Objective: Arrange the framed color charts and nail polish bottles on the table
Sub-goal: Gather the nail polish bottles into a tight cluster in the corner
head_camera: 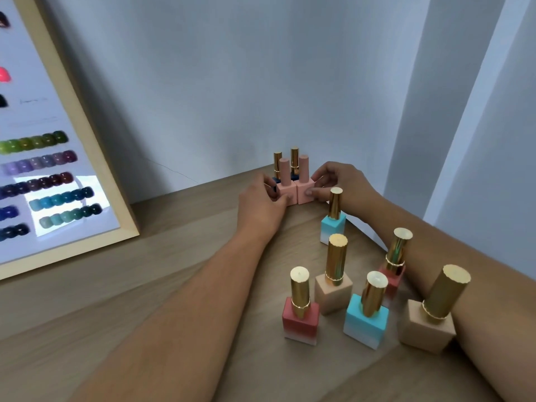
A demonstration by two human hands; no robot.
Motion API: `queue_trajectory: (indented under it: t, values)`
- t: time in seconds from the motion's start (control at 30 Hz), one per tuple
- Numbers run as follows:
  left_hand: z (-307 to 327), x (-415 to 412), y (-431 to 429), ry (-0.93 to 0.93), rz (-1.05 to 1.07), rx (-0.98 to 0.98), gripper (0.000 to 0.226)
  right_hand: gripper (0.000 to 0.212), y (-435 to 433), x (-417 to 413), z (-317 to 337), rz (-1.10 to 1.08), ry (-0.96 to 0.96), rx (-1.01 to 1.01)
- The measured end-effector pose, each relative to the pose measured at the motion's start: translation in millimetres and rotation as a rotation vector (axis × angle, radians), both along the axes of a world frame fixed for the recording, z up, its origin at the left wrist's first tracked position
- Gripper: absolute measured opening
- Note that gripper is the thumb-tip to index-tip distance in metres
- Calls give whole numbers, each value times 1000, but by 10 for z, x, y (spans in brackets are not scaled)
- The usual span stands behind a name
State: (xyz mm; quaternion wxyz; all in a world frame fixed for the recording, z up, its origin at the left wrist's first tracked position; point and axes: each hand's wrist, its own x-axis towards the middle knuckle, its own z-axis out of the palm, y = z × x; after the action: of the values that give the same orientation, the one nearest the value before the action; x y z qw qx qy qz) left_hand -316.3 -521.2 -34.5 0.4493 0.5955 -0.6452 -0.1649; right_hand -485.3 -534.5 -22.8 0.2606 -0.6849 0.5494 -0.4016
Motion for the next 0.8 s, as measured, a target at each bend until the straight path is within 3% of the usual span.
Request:
queue_trajectory:
  t: [0.53,0.8]
  values:
    - [-7,-15,-28,0,30,-22,29,28,-117,59,-58,-58,11,-42]
    - [24,10,241,93,46,-17,28,33,132,-34,22,-21,-90,20]
